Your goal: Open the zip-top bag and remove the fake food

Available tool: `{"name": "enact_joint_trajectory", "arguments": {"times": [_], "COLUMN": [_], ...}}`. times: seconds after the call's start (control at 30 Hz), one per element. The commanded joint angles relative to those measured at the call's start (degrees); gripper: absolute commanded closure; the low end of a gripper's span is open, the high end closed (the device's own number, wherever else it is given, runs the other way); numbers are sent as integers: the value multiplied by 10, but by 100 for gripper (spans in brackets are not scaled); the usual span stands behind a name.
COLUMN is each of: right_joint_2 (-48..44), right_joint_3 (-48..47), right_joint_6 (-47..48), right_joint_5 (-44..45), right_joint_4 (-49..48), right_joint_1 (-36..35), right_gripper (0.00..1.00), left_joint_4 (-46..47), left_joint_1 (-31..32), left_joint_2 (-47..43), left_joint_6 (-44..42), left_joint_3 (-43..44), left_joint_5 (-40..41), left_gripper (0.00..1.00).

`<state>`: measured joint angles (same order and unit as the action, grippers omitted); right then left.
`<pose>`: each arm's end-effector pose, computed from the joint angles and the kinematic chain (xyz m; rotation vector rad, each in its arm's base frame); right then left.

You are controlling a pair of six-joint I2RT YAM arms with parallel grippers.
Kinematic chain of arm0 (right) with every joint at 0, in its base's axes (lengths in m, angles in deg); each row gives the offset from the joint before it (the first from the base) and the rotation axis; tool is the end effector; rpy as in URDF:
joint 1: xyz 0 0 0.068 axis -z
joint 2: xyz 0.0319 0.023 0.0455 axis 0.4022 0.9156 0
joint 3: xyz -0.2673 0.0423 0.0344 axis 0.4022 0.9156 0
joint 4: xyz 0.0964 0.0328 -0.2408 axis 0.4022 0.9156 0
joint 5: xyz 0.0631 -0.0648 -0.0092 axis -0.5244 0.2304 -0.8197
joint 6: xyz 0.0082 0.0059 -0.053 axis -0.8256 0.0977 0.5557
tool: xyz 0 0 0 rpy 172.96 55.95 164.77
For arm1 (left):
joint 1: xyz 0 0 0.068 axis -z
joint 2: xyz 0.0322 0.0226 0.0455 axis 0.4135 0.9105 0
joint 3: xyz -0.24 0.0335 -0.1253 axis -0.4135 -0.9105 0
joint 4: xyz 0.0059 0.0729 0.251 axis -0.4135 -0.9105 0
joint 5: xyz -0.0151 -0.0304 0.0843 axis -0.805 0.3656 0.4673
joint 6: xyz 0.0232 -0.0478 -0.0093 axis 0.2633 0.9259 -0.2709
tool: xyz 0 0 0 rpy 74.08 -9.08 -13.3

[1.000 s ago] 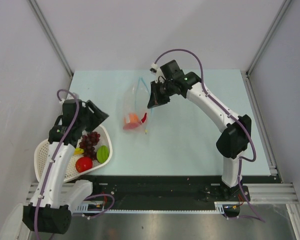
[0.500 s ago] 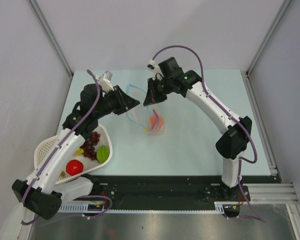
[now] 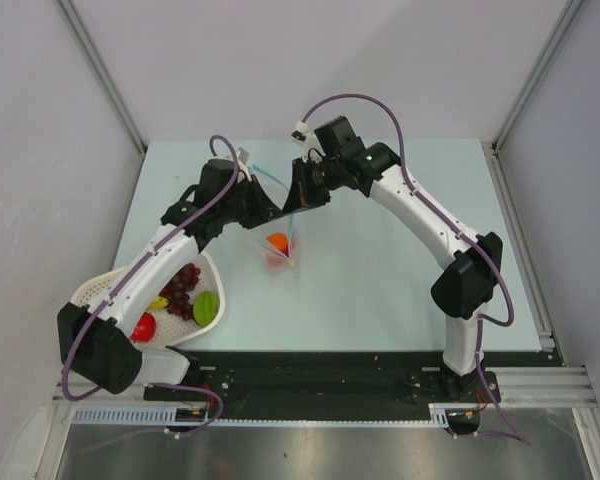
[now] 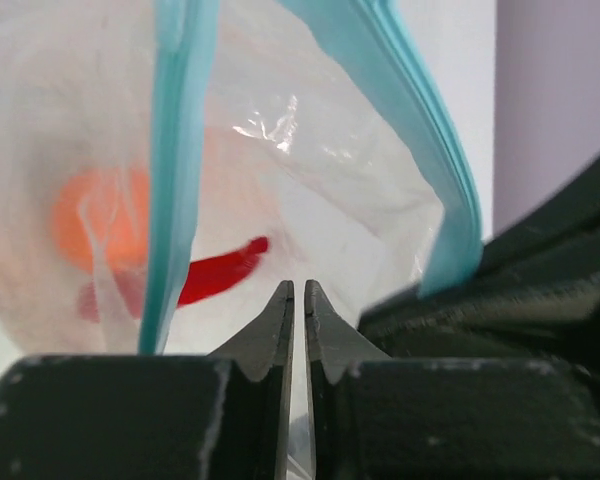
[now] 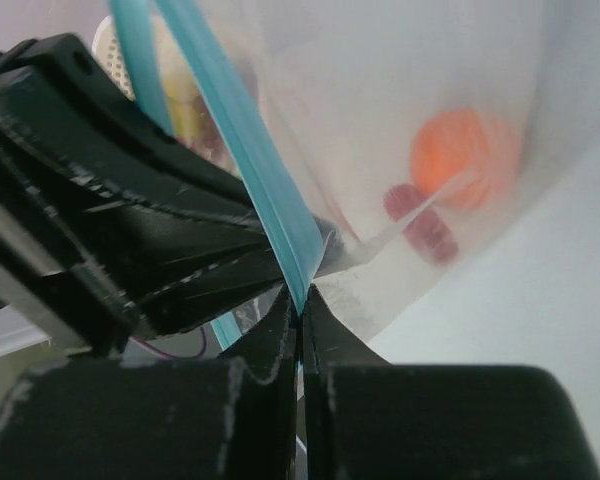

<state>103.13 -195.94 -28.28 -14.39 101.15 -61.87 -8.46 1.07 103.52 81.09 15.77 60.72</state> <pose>0.3248 0.2768 0.3751 -0.5848 2.4129 1.0824 0.2610 -0.1323 0.3423 -0.2205 2.2829 -0.8711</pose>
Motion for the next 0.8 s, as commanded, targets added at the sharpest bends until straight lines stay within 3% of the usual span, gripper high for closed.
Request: {"name": "enact_joint_trajectory", "arguments": {"times": [0.0,0.13,0.33,0.53,0.77], "right_joint_2": [-14,-12,-26,-58,-76], "right_joint_3": [10,19,75,141,165], "right_joint_6": [-16,-25,-39,-53,-45], "right_joint_5": [-28,-37,-54,-70,-73], "right_joint_4": [-32,-40,-68,-90,-85], "right_joint_1": [-3,-2,15,48,68], "right_gripper": [100,100,100,100,100], "left_joint_4": [-6,-1,79,89,68], "left_joint_1": [2,4,9,28,34], "left_joint_2": [35,65,111,143,133], "left_joint_6": [-35,-57,-60,-74,-105], "left_joint_3": [29,23,-5,-6,-9], "left_joint_5": [17,20,-88,-115,-96], "left_gripper": [90,88,79,75,52]}}
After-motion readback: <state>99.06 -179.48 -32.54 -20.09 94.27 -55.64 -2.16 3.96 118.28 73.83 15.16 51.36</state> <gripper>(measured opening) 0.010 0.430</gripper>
